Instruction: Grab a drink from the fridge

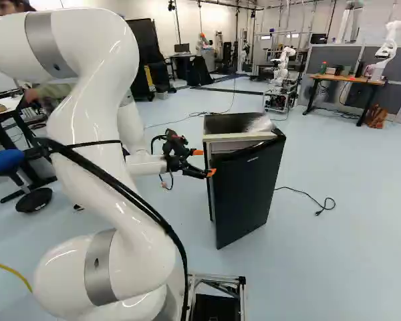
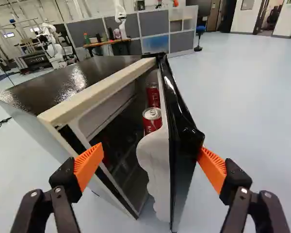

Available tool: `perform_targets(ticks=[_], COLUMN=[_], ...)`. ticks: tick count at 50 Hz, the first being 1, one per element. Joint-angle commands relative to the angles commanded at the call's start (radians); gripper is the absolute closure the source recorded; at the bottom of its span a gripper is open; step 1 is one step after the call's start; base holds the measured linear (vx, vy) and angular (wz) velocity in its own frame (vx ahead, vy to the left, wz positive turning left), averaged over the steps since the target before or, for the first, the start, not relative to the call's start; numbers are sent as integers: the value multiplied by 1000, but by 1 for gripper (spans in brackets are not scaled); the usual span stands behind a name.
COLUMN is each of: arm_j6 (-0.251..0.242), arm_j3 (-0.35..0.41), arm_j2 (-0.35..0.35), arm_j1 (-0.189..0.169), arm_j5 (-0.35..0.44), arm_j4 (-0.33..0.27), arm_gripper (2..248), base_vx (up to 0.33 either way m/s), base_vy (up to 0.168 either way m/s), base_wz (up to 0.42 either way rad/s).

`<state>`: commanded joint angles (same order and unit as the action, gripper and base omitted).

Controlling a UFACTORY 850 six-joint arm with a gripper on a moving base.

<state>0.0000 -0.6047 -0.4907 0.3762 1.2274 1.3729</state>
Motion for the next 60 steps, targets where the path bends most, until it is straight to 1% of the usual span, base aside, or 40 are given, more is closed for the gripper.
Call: perform_targets(ticks=[5,9,23,36,60], arm_j6=[0,0,0,0,0], arm_j3=[30,49,96,131,183], arm_j2=[17,28,54,72,98], arm_j1=[16,21,13,-10,-73], arm_j5=[0,0,0,3,40], arm_j4=[20,36,92,144,243], arm_gripper=[3,3,3,3,3], base_vx=[0,0,0,0,0], base_vy=[0,0,0,0,0], base_wz=[0,0,0,0,0])
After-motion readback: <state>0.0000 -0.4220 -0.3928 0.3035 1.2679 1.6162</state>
